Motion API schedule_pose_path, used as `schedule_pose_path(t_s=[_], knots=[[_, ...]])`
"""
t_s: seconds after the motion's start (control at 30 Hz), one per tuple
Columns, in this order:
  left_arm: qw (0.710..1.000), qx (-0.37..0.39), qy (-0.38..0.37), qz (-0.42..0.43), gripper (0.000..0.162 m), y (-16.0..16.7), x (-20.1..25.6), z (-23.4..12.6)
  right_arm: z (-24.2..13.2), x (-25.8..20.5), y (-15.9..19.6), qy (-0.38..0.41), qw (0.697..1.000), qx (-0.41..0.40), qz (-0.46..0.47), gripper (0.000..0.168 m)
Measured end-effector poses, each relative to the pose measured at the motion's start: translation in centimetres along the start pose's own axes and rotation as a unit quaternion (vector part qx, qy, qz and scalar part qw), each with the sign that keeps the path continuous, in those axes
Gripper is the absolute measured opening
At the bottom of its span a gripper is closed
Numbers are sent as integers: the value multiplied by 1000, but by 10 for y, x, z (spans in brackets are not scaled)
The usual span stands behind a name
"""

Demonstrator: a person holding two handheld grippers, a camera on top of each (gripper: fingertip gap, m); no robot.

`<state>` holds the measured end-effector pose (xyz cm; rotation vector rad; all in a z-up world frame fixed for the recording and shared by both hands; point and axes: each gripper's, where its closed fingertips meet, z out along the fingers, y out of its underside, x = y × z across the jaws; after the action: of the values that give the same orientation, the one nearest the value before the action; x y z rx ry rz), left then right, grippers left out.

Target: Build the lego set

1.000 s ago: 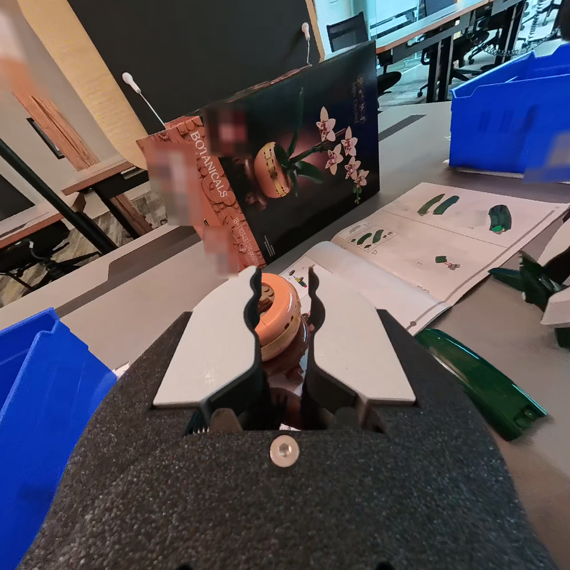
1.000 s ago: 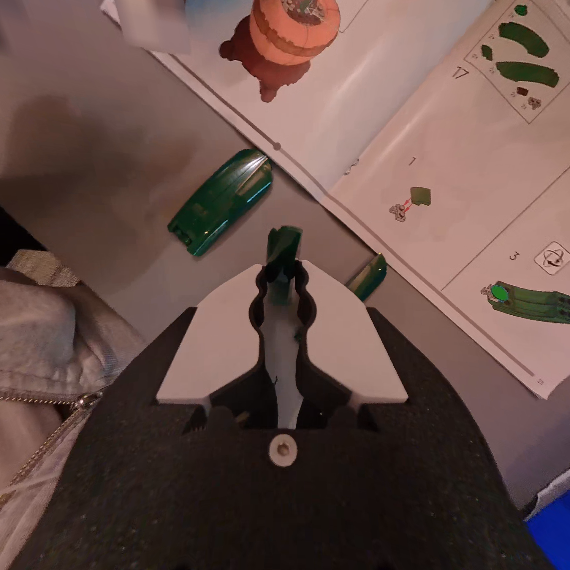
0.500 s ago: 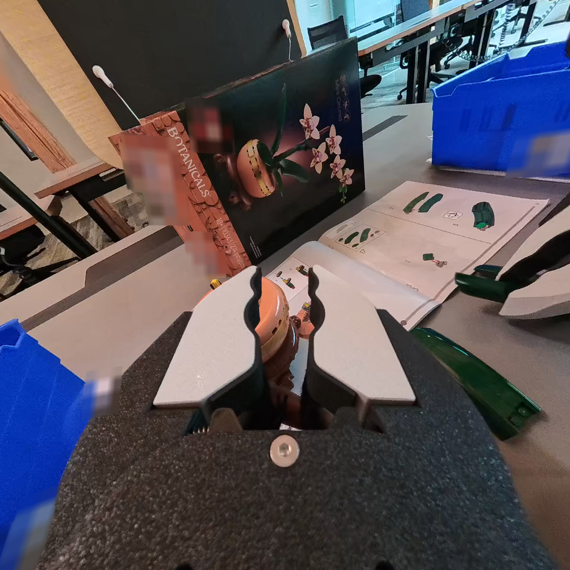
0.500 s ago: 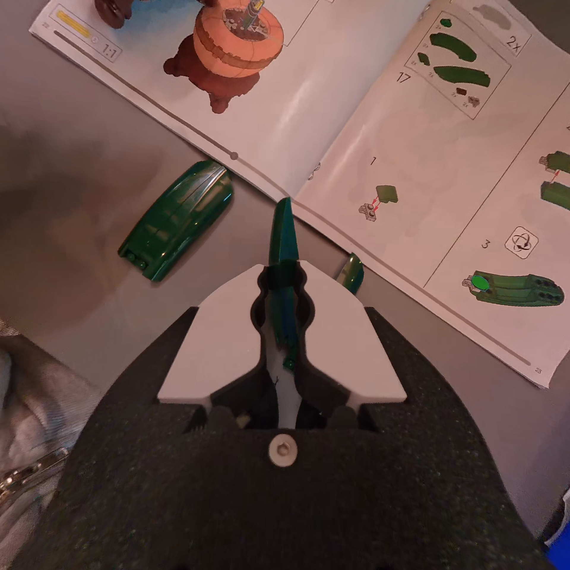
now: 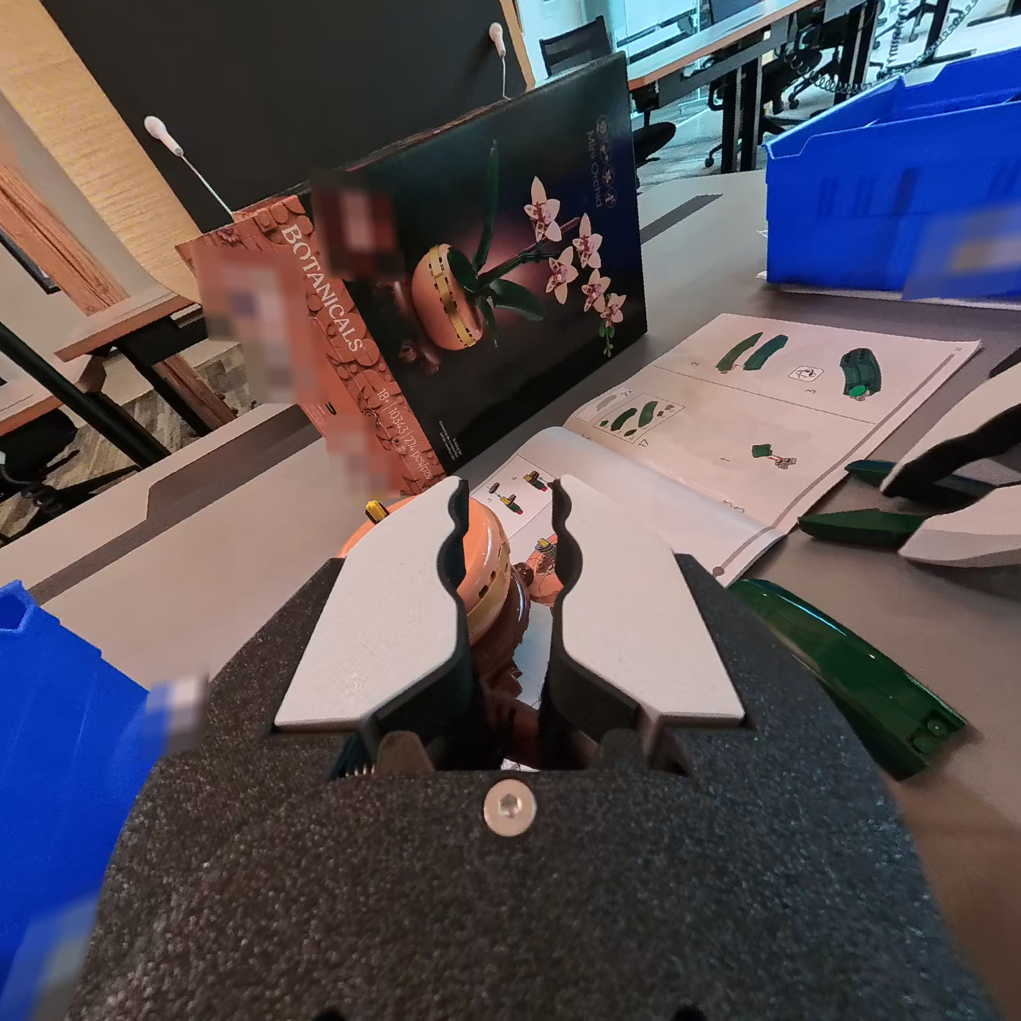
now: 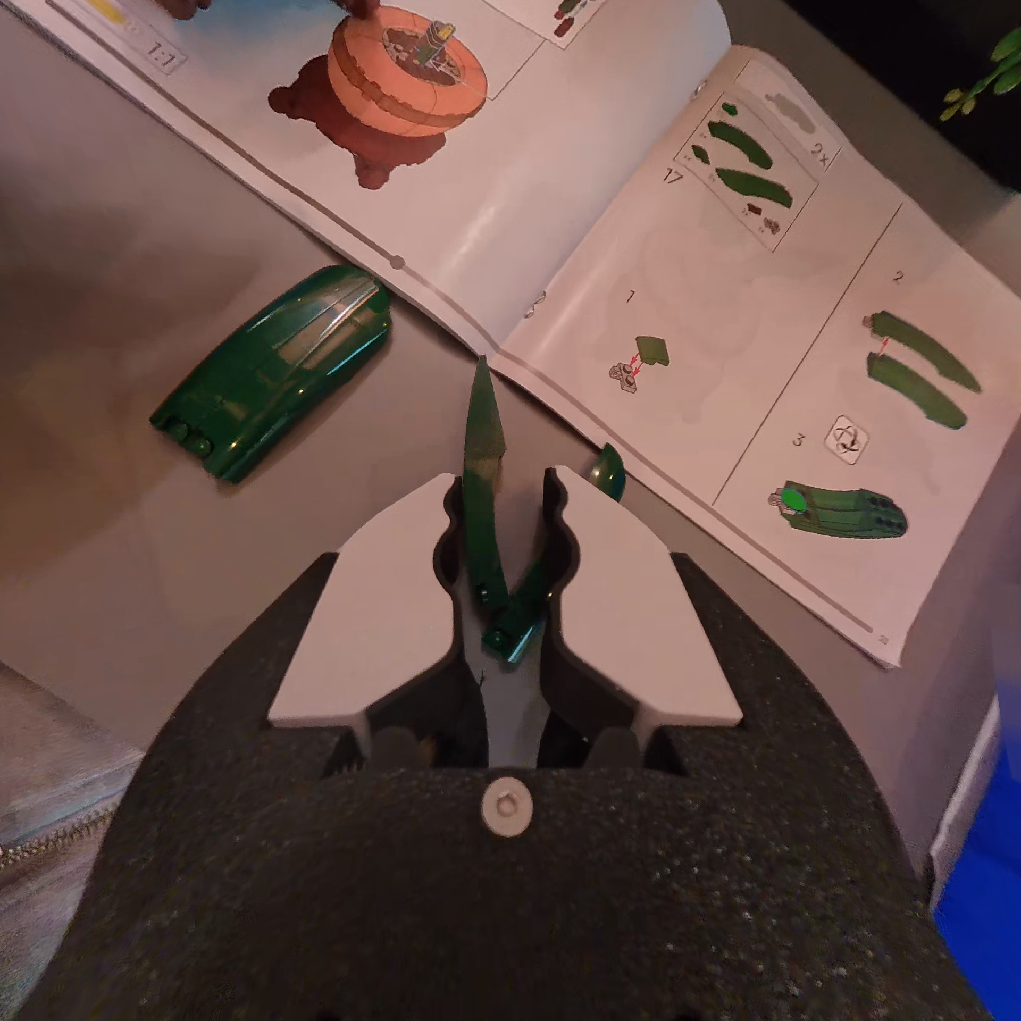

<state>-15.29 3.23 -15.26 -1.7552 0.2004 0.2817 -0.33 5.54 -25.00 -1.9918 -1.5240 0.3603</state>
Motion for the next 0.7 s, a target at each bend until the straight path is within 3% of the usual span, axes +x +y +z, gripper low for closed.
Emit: schedule_pose_path(t_s=[0.17,0.37,0.57,0.7], knots=[[1000,3,3,2,28,0,1,0,-21,-11,-1,27,994,60,-85,27],[999,2,32,17,28,-2,15,-1,-30,-22,7,80,961,87,-251,24],[997,9,73,28,28,-6,32,-5,-19,-19,20,70,960,50,-265,10],[976,35,215,2,29,-14,75,-18,-18,-21,18,16,978,69,-196,6]])
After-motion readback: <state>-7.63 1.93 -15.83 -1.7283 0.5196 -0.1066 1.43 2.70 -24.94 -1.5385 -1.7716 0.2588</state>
